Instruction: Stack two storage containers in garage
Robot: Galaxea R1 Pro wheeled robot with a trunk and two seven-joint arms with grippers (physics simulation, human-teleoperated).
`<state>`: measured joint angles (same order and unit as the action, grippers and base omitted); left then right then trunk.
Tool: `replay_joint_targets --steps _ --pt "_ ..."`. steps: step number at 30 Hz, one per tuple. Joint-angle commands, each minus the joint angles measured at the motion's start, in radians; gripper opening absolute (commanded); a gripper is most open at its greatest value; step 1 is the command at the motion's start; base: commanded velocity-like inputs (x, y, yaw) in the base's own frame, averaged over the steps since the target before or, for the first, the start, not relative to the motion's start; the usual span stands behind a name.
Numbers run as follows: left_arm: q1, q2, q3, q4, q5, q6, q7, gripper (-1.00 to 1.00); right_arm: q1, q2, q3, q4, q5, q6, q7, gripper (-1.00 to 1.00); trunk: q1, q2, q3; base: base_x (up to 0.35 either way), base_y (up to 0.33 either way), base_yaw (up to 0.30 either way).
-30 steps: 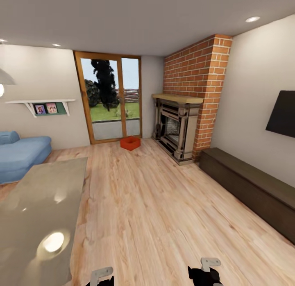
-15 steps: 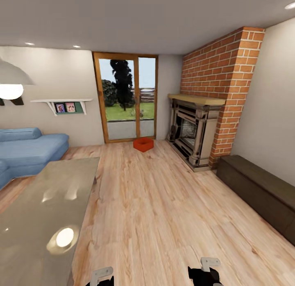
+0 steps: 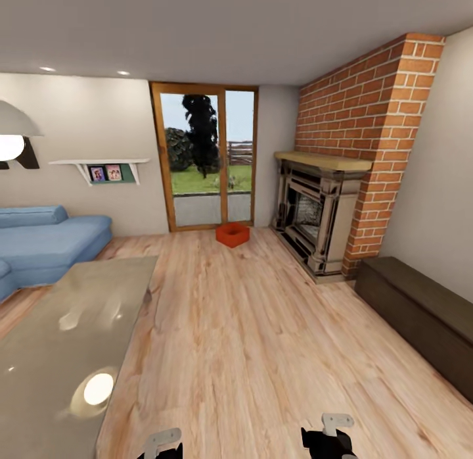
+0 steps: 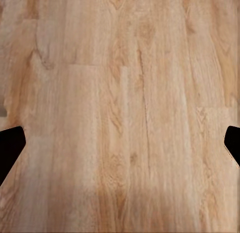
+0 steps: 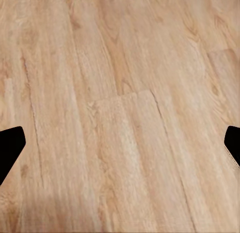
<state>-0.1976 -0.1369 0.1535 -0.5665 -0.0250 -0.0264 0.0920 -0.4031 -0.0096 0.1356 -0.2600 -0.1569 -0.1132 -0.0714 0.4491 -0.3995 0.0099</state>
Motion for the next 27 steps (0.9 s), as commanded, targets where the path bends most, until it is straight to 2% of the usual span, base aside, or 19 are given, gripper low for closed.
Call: replay_joint_targets --steps 1,22,27 --pt "0.000 -0.001 0.004 0.000 -0.003 -0.003 0.000 1.00 0.000 -0.001 0.009 0.001 -0.010 -0.003 -0.004 1.00 0.001 -0.001 0.000 0.315 -0.161 0.000" --pt "0.000 -0.001 0.004 0.000 -0.003 -0.003 0.000 1.00 0.000 -0.001 0.009 0.001 -0.010 -0.003 -0.004 1.00 0.001 -0.001 0.000 0.313 -0.174 0.000" --pt "0.000 -0.001 0.004 0.000 -0.003 -0.003 0.000 1.00 0.000 0.000 0.009 0.001 -0.010 -0.003 -0.004 1.00 0.001 -0.001 0.000 0.303 -0.211 0.131"
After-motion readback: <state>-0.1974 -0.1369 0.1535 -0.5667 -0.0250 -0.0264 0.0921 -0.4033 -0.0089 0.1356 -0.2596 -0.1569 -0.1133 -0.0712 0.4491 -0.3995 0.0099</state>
